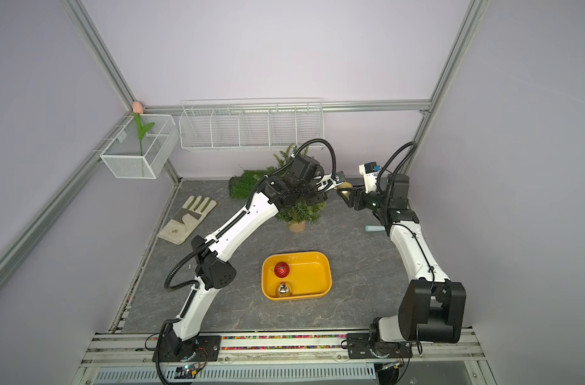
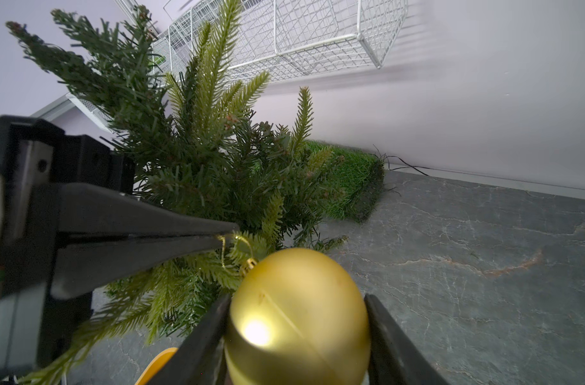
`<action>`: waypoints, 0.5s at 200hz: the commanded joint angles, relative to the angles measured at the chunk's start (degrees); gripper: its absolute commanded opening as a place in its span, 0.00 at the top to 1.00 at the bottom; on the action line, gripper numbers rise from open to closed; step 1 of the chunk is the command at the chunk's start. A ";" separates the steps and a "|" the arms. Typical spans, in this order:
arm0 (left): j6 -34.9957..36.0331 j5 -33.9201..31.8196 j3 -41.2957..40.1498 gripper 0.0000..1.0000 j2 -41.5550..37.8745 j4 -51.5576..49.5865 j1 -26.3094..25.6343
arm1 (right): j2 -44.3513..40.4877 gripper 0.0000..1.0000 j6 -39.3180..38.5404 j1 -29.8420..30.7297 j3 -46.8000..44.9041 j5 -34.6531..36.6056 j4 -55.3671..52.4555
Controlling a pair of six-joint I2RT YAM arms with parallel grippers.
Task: Decorate the small christmas tree with ornaments
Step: Hang an ornament on the christmas tree.
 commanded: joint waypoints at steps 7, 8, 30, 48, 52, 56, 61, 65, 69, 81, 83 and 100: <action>-0.29 -1.48 2.43 1.00 2.68 -2.51 -0.26 | 0.79 0.61 0.28 0.26 0.78 -1.76 1.72; -0.27 -1.50 2.45 1.00 2.72 -2.50 -0.26 | 0.79 0.61 0.25 0.29 0.78 -1.77 1.71; -0.17 -1.49 2.63 1.00 2.85 -2.99 -0.28 | 1.06 0.61 0.14 0.39 0.87 -2.11 1.63; -0.29 -1.57 2.56 1.00 2.76 -3.17 -0.28 | 1.26 0.61 -0.05 0.61 0.87 -2.28 1.25; -0.37 -1.73 2.63 1.00 2.77 -3.12 -0.28 | 1.25 0.61 -0.16 0.64 0.87 -2.30 1.27; -0.50 -1.74 2.63 1.00 2.76 -3.16 -0.33 | 1.27 0.61 -0.21 0.66 0.82 -2.30 1.27; -0.43 -1.74 2.64 1.00 2.67 -3.25 -0.27 | 1.12 0.61 -0.15 0.70 0.85 -2.23 1.26; -0.43 -1.71 2.64 1.00 2.66 -3.25 -0.26 | 1.06 0.61 -0.14 0.71 0.87 -2.21 1.17; -0.50 -1.70 2.67 1.00 2.58 -3.28 -0.26 | 0.91 0.61 -0.21 0.74 0.87 -2.06 1.12; -0.62 -1.59 3.01 1.00 2.41 -3.03 -0.29 | 0.32 0.61 -0.31 0.72 0.87 -1.06 1.09; -0.74 -1.54 3.06 1.00 2.41 -3.00 -0.27 | 0.22 0.61 -0.31 0.69 0.87 -0.89 1.09; -1.00 -1.60 3.45 1.00 1.97 -2.13 -0.29 | -0.79 0.61 -0.31 0.70 0.87 0.45 1.20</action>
